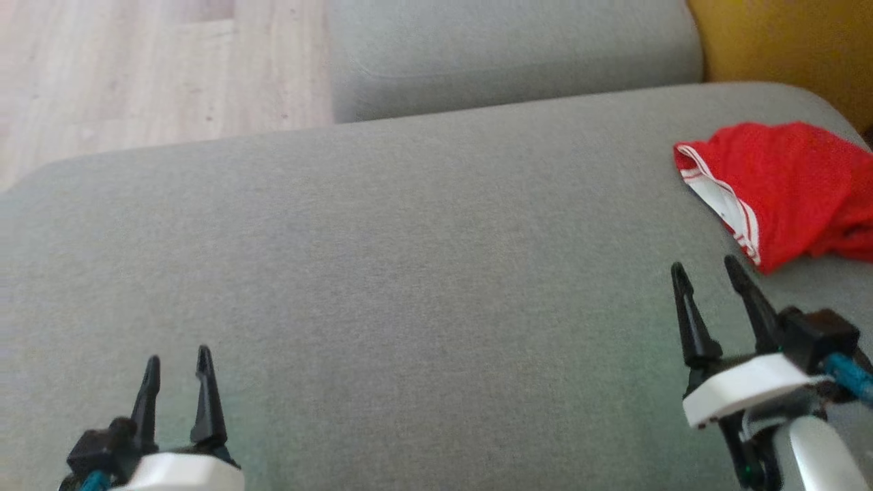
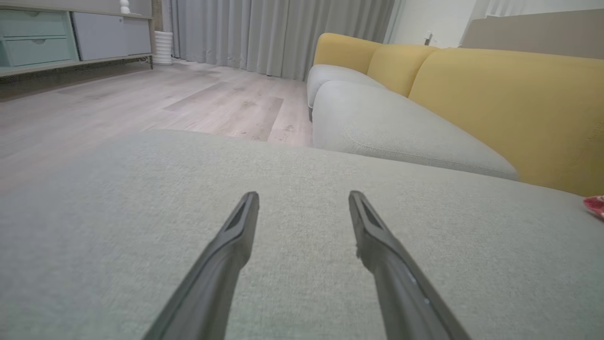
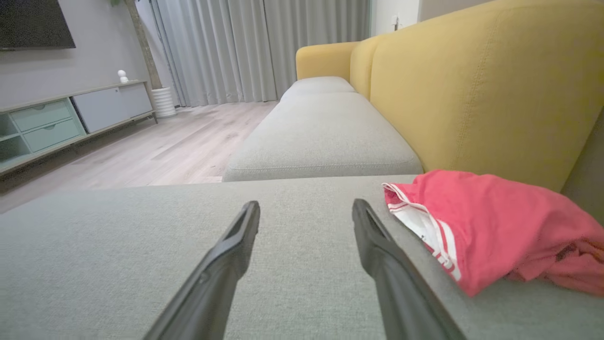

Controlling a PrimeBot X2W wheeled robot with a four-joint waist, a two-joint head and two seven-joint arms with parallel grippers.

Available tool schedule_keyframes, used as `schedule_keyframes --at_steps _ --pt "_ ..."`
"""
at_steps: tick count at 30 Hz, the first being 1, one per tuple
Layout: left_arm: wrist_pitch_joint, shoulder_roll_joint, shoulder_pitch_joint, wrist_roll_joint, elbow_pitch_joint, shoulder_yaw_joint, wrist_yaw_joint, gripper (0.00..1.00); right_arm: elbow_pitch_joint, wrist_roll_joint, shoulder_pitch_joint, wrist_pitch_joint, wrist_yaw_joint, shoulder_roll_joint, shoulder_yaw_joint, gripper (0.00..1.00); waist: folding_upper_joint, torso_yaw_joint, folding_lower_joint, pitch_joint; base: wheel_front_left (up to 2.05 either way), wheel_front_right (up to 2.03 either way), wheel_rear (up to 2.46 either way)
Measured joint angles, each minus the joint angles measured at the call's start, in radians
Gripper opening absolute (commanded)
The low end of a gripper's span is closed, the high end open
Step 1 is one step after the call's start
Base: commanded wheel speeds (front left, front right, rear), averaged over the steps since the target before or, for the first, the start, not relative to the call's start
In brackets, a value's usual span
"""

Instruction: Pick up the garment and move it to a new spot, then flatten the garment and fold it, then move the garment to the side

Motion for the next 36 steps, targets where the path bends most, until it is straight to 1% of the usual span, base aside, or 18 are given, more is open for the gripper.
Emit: schedule_keyframes --at_steps 6,8,18,19,20,23,29,36 --pt "-0.001 -0.001 0.022 0.0 0.001 0.014 -0.002 1.0 -0.009 0.008 0.045 0.013 0.0 0.037 -0.026 1.0 0.0 0.024 0.0002 -0.021 0.0 0.0 0.0" --pt "-0.001 -0.001 0.022 0.0 -0.002 0.021 -0.01 1.0 -0.01 0.006 0.055 0.016 0.0 0.039 -0.03 1.0 0.0 0.024 0.0002 -0.023 0.0 0.0 0.0" --pt "-0.001 -0.005 0.024 0.0 -0.008 0.028 -0.012 1.0 -0.01 0.0 0.056 0.023 0.0 0.053 -0.035 1.0 0.0 0.013 0.0003 -0.021 0.0 0.0 0.0" --pt "-0.001 -0.007 0.024 0.0 -0.008 0.028 -0.018 1.0 -0.009 0.0 0.056 0.023 0.0 0.056 -0.035 1.0 0.0 0.013 0.0003 -0.02 0.0 0.0 0.0" --pt "-0.001 -0.008 0.024 -0.002 -0.008 0.028 -0.02 0.0 -0.008 0.0 0.056 0.023 0.0 0.059 -0.035 0.0 0.0 0.013 0.0003 -0.02 0.0 0.0 0.0" --pt "0.004 -0.018 0.031 -0.002 0.032 0.026 -0.019 0.0 0.038 0.001 0.063 0.024 0.0 0.063 -0.032 0.0 0.0 0.013 0.0003 -0.02 0.0 0.0 0.0" --pt "0.007 -0.046 0.088 -0.006 0.114 0.024 -0.019 0.0 0.138 0.006 0.123 0.024 0.0 0.07 -0.03 0.0 0.0 0.013 0.0003 -0.019 0.0 0.0 0.0" --pt "0.03 -0.047 0.094 -0.073 0.111 0.027 -0.02 0.0 0.141 0.082 0.132 0.034 0.0 0.07 -0.034 0.0 0.0 0.015 0.0003 -0.018 0.0 0.0 0.0"
